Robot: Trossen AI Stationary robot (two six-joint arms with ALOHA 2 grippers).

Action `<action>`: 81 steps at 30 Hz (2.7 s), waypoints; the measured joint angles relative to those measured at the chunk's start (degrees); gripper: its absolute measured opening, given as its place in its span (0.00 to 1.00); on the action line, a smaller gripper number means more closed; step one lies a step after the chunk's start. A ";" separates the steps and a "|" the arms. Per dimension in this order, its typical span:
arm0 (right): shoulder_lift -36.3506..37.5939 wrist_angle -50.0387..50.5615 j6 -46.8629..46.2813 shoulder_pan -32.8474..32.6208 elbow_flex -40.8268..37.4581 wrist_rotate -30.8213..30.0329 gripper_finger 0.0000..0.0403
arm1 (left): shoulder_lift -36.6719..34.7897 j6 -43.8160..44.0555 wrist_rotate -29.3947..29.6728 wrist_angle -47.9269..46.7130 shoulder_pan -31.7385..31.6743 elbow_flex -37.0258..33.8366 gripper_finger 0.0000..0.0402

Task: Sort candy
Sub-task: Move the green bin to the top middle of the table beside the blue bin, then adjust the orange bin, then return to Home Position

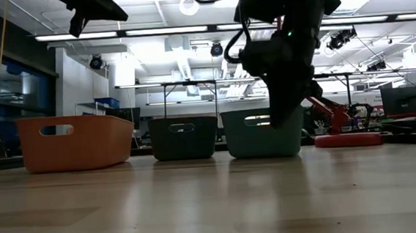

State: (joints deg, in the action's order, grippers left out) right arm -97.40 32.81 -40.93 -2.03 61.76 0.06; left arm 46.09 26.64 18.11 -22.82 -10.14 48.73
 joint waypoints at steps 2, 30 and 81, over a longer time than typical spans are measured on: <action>0.14 0.49 -0.52 0.70 -0.02 -2.58 0.00 | 0.00 1.11 -0.02 -0.31 2.29 0.00 0.00; 12.90 -0.73 5.41 12.15 0.00 -3.50 0.00 | 17.45 69.91 4.31 -12.47 43.76 -17.65 0.00; 40.85 15.58 -15.92 -8.43 -1.96 -17.88 0.00 | -17.53 12.30 -4.04 61.28 15.66 -47.78 0.00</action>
State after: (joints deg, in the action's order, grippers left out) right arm -56.55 48.39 -56.85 -10.46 59.79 -17.82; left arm 28.56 38.94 14.06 38.45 5.52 0.95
